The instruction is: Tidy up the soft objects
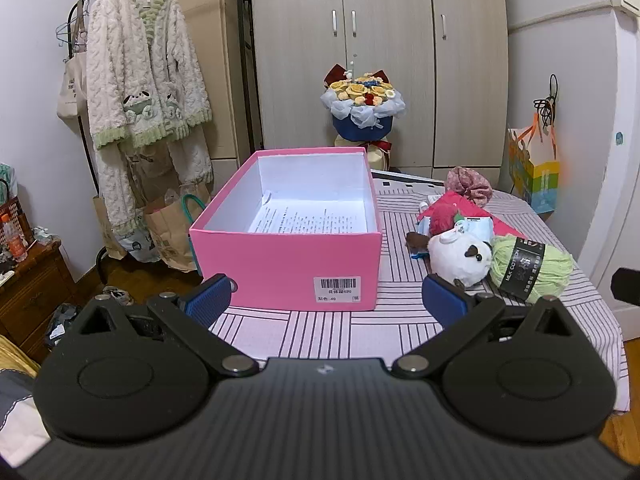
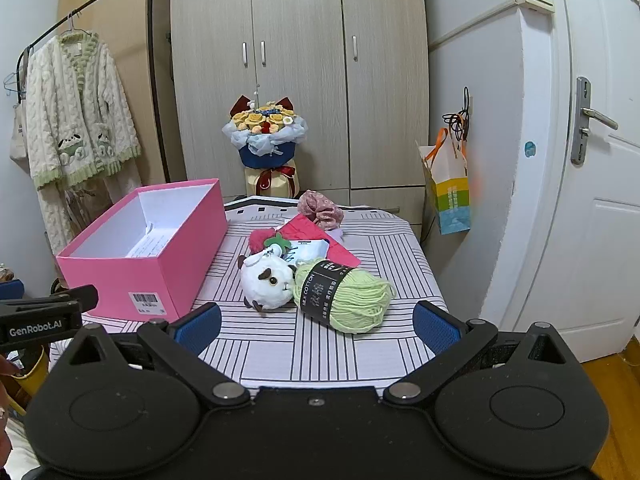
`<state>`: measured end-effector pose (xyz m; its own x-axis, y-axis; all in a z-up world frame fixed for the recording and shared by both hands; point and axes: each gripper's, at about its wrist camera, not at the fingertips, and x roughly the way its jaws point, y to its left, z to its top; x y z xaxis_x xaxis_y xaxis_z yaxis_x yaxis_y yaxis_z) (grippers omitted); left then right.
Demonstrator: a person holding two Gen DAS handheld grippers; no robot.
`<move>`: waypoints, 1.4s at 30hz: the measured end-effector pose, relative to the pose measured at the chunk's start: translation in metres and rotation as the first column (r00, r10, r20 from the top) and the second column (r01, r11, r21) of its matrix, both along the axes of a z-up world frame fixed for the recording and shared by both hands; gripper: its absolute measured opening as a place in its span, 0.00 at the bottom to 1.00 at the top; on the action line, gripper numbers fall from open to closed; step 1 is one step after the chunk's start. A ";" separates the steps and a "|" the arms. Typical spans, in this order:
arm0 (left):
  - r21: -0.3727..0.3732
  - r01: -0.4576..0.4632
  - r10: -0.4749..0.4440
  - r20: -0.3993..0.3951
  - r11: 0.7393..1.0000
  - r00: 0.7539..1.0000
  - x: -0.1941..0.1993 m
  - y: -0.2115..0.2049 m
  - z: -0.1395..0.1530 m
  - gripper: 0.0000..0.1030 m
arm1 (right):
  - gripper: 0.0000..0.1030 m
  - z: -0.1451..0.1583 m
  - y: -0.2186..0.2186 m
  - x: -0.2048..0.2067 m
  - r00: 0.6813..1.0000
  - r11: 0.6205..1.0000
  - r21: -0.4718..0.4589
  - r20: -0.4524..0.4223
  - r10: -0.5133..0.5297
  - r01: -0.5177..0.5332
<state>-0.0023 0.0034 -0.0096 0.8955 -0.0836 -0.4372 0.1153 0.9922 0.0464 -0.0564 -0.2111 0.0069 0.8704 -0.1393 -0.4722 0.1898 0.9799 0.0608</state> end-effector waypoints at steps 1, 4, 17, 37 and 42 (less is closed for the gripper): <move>0.001 0.001 -0.001 0.001 1.000 1.000 0.000 0.000 0.000 1.00 | 1.00 0.000 0.000 0.000 1.000 1.000 -0.001 -0.001 0.000 0.000; 0.003 0.003 -0.003 -0.006 1.000 1.000 0.000 0.000 -0.001 1.00 | 1.00 0.000 -0.001 0.000 1.000 1.000 -0.002 -0.005 -0.001 0.001; -0.011 0.038 -0.038 -0.009 0.999 0.999 -0.001 0.002 0.005 1.00 | 1.00 0.005 -0.005 -0.002 0.999 0.999 -0.031 0.010 0.039 -0.039; -0.140 0.253 -0.267 -0.093 0.957 0.959 0.056 -0.078 -0.005 0.99 | 1.00 -0.038 -0.057 0.037 0.969 0.970 -0.085 0.071 0.236 -0.229; -0.216 0.307 -0.340 -0.141 0.927 0.930 0.082 -0.095 -0.037 0.99 | 1.00 -0.065 -0.077 0.066 0.956 0.955 -0.064 0.033 0.292 -0.290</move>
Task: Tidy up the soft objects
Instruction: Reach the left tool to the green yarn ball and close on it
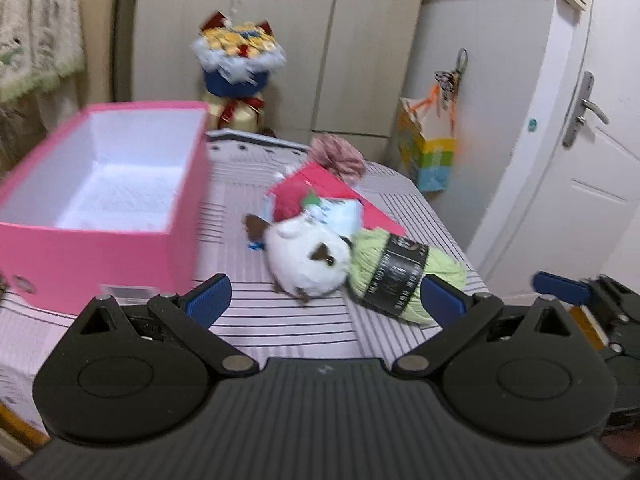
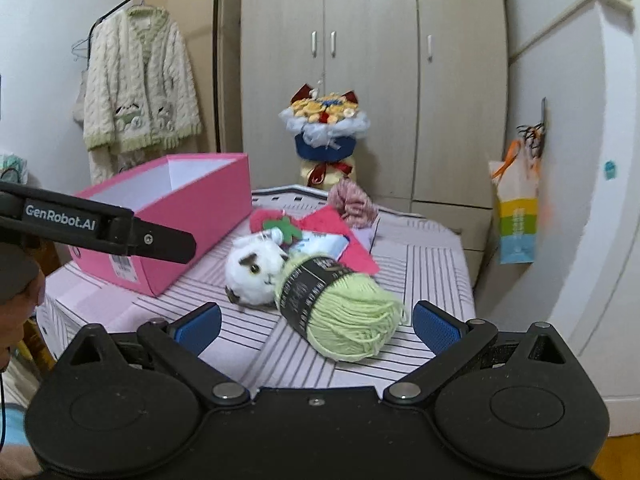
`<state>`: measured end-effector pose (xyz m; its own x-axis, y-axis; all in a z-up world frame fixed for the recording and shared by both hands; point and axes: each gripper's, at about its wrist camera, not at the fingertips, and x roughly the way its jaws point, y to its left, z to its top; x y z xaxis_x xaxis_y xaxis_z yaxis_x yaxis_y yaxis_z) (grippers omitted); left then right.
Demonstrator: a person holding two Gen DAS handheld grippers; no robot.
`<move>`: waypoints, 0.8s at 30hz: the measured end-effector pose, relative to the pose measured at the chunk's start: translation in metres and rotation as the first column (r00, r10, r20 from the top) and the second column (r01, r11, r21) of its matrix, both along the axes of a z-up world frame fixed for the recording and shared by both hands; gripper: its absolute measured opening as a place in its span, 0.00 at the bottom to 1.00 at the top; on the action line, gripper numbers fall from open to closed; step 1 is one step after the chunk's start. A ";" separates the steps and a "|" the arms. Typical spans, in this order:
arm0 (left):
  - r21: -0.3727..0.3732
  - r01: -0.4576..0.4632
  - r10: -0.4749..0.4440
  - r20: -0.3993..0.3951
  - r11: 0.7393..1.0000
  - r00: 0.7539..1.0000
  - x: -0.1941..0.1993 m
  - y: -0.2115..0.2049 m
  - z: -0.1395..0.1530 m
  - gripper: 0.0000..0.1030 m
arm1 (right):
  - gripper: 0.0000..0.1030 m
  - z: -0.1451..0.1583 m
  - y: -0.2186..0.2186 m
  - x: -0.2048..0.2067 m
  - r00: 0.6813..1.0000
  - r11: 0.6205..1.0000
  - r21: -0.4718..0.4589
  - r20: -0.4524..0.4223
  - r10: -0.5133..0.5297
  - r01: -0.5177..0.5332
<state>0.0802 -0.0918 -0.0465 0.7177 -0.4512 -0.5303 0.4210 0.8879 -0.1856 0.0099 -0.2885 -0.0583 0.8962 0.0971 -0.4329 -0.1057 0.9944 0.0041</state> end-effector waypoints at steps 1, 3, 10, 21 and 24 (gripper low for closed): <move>-0.007 0.009 -0.009 0.000 1.000 1.000 0.003 -0.005 -0.005 0.99 | 1.00 -0.005 -0.004 0.005 1.000 1.000 0.001 -0.004 0.012 -0.012; -0.025 0.026 -0.026 -0.003 0.999 1.000 0.010 -0.015 -0.013 0.99 | 1.00 -0.014 -0.011 0.017 1.000 1.000 -0.002 -0.007 0.027 -0.027; -0.099 0.016 -0.021 -0.049 0.995 0.999 0.033 -0.050 -0.042 0.97 | 1.00 -0.044 -0.022 0.054 0.994 0.994 -0.035 -0.038 0.107 -0.108; -0.214 0.002 -0.037 -0.164 0.977 0.986 0.066 -0.063 -0.076 0.88 | 1.00 -0.063 -0.037 0.087 0.977 0.980 0.007 -0.078 0.199 -0.199; -0.206 0.026 -0.054 -0.131 0.978 0.990 0.060 -0.066 -0.078 0.83 | 0.99 -0.066 -0.033 0.082 0.970 0.972 0.019 -0.062 0.235 -0.234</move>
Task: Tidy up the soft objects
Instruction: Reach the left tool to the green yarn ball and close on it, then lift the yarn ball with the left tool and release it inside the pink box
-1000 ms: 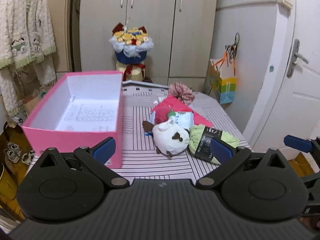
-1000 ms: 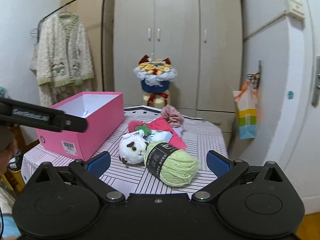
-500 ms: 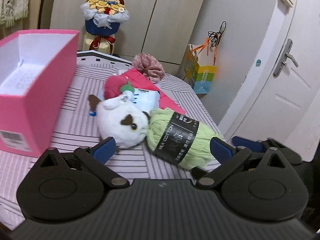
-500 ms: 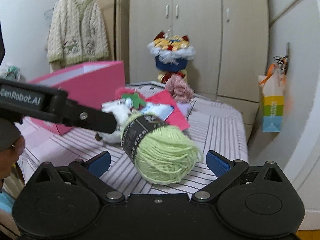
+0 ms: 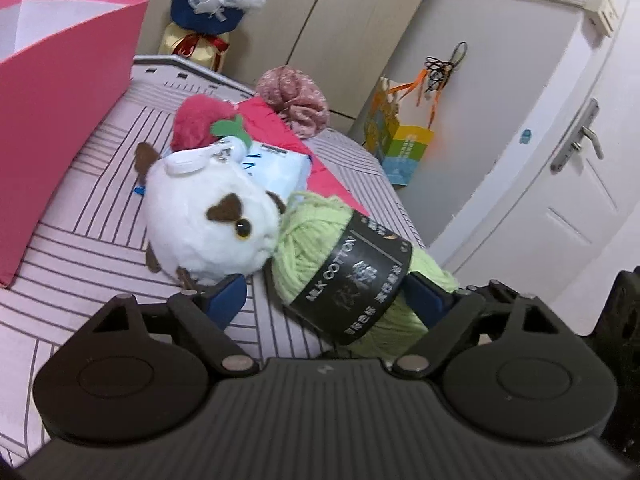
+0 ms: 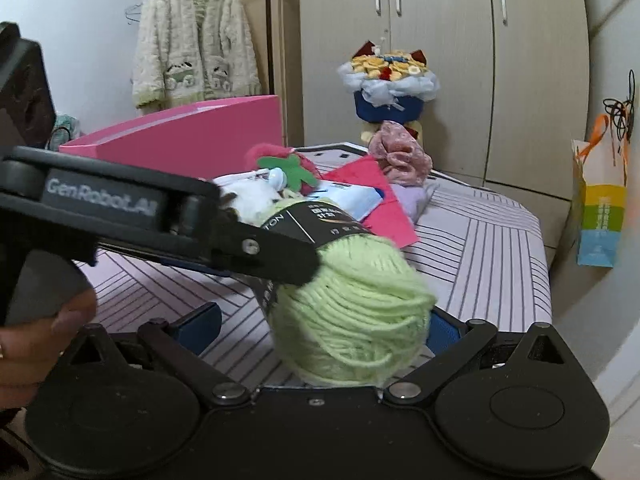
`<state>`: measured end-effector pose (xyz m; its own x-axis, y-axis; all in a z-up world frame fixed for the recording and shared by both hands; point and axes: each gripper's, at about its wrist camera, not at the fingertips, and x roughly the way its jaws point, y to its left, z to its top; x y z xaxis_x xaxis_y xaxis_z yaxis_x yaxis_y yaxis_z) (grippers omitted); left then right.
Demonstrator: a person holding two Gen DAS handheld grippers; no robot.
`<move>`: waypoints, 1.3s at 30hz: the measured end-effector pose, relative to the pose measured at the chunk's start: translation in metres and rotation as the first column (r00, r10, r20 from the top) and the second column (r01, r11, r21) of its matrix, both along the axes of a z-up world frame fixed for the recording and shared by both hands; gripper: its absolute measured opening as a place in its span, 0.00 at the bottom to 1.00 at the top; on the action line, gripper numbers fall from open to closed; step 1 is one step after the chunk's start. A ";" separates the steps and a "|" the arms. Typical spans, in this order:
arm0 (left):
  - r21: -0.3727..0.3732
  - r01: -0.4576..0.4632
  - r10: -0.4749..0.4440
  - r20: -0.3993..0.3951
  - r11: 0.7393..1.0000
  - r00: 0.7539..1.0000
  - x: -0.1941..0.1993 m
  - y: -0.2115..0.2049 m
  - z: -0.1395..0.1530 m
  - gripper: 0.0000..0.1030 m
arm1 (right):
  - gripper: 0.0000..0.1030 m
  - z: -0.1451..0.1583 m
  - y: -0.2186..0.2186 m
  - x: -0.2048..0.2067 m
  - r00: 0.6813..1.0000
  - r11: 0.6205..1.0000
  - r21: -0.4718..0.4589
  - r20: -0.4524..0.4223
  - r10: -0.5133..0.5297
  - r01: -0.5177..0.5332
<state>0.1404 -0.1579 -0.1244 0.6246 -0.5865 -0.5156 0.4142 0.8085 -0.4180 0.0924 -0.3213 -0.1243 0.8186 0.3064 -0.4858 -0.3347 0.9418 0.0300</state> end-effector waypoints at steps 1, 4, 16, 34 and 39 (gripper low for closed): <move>0.002 0.001 -0.001 0.009 1.000 1.000 -0.002 -0.001 -0.001 0.81 | 0.96 -0.001 0.001 -0.003 1.000 1.000 0.003 0.015 -0.011 0.011; -0.022 0.027 -0.027 -0.004 0.999 1.000 -0.002 0.000 -0.003 0.79 | 0.78 -0.002 -0.004 -0.007 0.997 0.996 0.027 0.016 -0.081 0.080; -0.064 0.126 -0.130 -0.063 0.990 0.989 -0.012 -0.004 -0.003 0.69 | 0.57 0.001 0.009 -0.032 0.979 0.975 0.085 0.001 -0.206 0.205; -0.041 0.171 -0.175 -0.159 0.984 0.972 -0.039 0.021 0.017 0.69 | 0.58 0.029 0.044 -0.062 0.955 0.962 0.020 -0.127 -0.268 0.272; -0.038 0.170 -0.174 -0.160 0.985 0.972 -0.053 0.038 0.028 0.69 | 0.58 0.041 0.058 -0.075 0.963 0.970 0.010 -0.124 -0.238 0.242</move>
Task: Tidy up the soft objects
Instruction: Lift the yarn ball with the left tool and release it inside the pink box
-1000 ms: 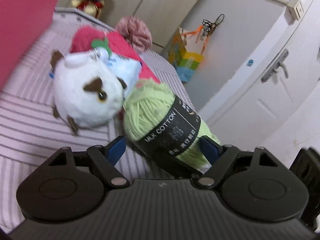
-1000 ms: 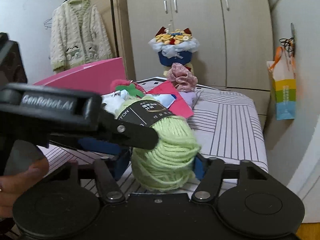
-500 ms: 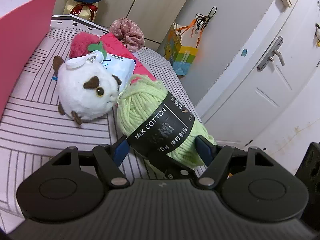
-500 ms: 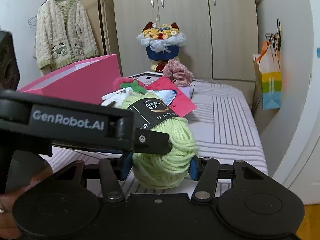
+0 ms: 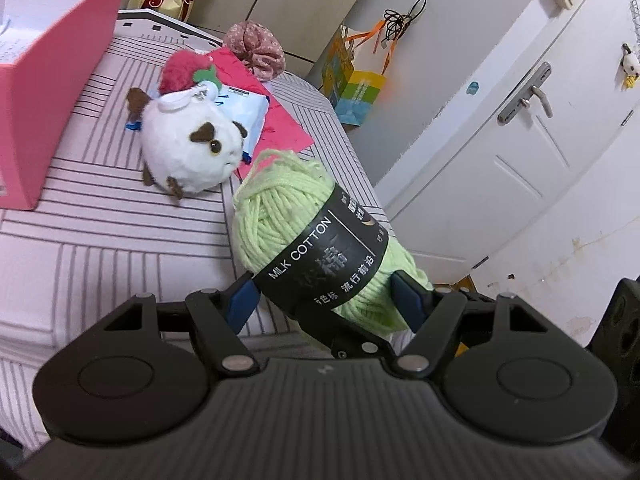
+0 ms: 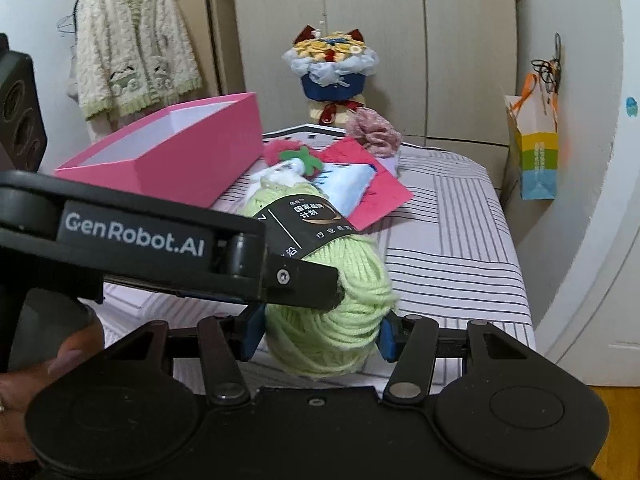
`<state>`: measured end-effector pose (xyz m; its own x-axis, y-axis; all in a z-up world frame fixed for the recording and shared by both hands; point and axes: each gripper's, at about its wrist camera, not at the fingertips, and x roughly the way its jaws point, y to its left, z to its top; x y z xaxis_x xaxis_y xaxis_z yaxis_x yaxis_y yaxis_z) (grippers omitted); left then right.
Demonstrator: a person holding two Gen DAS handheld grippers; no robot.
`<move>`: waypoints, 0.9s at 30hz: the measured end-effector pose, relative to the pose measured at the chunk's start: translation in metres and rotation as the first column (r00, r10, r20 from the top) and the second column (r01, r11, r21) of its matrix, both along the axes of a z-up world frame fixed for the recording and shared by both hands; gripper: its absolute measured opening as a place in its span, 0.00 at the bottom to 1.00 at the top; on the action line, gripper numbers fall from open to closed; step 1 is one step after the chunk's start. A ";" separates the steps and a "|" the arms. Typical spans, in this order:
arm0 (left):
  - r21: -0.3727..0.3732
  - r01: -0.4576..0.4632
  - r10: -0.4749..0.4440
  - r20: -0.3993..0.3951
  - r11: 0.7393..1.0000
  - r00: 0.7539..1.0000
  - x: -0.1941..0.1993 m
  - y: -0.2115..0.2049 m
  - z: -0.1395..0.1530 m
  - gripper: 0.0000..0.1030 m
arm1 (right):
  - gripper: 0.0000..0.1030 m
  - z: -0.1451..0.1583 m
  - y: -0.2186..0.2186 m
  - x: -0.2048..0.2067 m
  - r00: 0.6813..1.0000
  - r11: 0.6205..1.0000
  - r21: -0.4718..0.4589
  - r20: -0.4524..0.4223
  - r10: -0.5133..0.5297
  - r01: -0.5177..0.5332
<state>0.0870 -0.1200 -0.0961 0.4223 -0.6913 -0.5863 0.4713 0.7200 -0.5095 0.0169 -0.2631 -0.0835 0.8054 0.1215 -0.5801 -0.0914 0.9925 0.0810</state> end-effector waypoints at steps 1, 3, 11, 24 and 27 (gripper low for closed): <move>-0.007 0.004 -0.004 0.007 1.000 1.000 -0.004 0.004 0.002 0.69 | 0.58 0.003 0.003 -0.003 1.000 1.000 -0.006 0.003 0.004 -0.004; -0.020 0.003 -0.003 0.017 1.000 1.000 -0.011 0.014 0.006 0.69 | 0.58 0.009 0.011 -0.009 1.000 0.999 -0.026 0.011 0.019 -0.018; -0.016 -0.044 0.044 0.060 0.999 0.997 -0.036 0.053 0.027 0.69 | 0.58 0.034 0.045 -0.022 0.995 0.995 -0.035 0.008 0.095 -0.095; -0.037 -0.128 0.133 0.228 0.991 0.965 -0.033 0.126 0.075 0.69 | 0.59 0.076 0.105 -0.001 0.959 0.970 -0.062 0.143 0.243 -0.237; -0.033 -0.155 0.158 0.243 0.987 0.957 -0.018 0.139 0.083 0.69 | 0.59 0.081 0.116 0.019 0.949 0.964 -0.063 0.168 0.267 -0.260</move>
<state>0.0690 0.0193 -0.0132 0.6551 -0.6122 -0.4427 0.4644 0.7886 -0.4031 0.0361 -0.1469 -0.0023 0.8363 0.3227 -0.4433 -0.3590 0.9333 0.0022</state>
